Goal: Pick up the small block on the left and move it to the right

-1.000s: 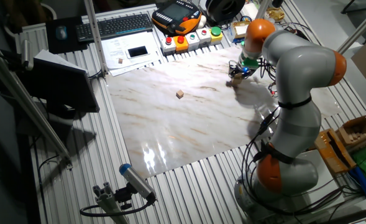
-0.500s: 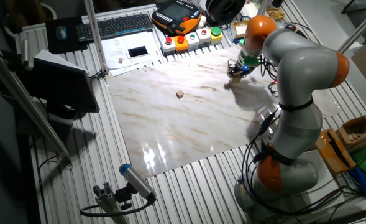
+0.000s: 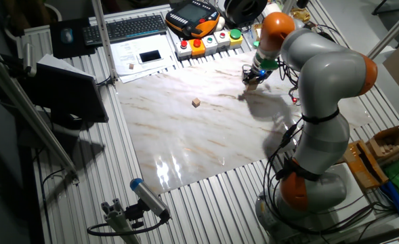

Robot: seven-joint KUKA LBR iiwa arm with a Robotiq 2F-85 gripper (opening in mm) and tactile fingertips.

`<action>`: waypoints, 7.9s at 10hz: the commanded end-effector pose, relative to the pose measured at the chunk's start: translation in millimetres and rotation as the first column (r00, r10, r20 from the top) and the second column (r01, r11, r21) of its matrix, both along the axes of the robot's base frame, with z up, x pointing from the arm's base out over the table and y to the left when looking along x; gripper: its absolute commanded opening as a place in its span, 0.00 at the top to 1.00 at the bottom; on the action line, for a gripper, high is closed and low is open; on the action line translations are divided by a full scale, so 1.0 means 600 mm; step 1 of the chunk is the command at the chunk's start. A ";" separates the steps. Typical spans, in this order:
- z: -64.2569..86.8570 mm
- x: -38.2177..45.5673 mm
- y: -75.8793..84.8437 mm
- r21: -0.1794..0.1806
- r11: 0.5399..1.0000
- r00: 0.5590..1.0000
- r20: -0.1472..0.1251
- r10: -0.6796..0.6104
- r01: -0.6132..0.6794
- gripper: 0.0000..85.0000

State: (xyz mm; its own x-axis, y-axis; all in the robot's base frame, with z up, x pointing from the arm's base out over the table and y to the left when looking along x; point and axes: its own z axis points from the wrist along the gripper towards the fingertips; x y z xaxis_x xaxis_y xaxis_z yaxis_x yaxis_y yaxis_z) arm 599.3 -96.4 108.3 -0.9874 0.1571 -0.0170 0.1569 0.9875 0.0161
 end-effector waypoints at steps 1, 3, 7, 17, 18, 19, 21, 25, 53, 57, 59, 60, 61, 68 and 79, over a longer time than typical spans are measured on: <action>0.001 -0.002 0.011 0.003 1.000 1.000 -0.002 0.012 -0.012 0.99; -0.002 -0.011 0.042 -0.005 1.000 1.000 0.006 0.023 -0.023 0.99; 0.015 -0.025 0.095 -0.048 0.997 0.998 -0.009 0.061 -0.061 0.99; 0.008 -0.039 0.116 -0.046 0.998 0.999 0.000 -0.054 0.054 0.99; 0.008 -0.039 0.116 -0.062 0.995 0.997 0.009 -0.075 0.075 0.99; 0.008 -0.039 0.116 -0.106 0.988 0.994 0.021 -0.110 0.112 0.99; 0.008 -0.039 0.116 -0.131 0.978 0.986 0.038 -0.162 0.165 0.99; 0.008 -0.039 0.116 -0.117 0.977 0.984 0.036 -0.177 0.180 0.99; -0.045 -0.045 0.412 -0.048 0.994 0.995 0.037 -0.092 0.094 0.99; -0.064 -0.060 0.399 -0.039 0.995 0.996 0.033 -0.086 0.088 0.99; -0.069 -0.065 0.406 -0.040 0.994 0.994 0.033 -0.105 0.106 0.99; -0.072 -0.066 0.407 -0.039 0.994 0.994 0.030 -0.103 0.104 0.99; -0.075 -0.065 0.405 -0.033 0.995 0.995 0.026 -0.096 0.097 0.99; -0.094 -0.055 0.409 -0.027 0.990 0.989 0.059 -0.138 0.139 0.53; -0.030 -0.036 0.381 -0.029 0.985 0.984 0.068 -0.166 0.168 0.32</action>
State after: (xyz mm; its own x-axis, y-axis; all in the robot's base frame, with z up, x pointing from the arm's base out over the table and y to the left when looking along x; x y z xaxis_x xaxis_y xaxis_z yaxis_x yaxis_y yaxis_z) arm 578.1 131.6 90.3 -0.9442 0.3173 -0.0885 0.3188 0.9478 -0.0030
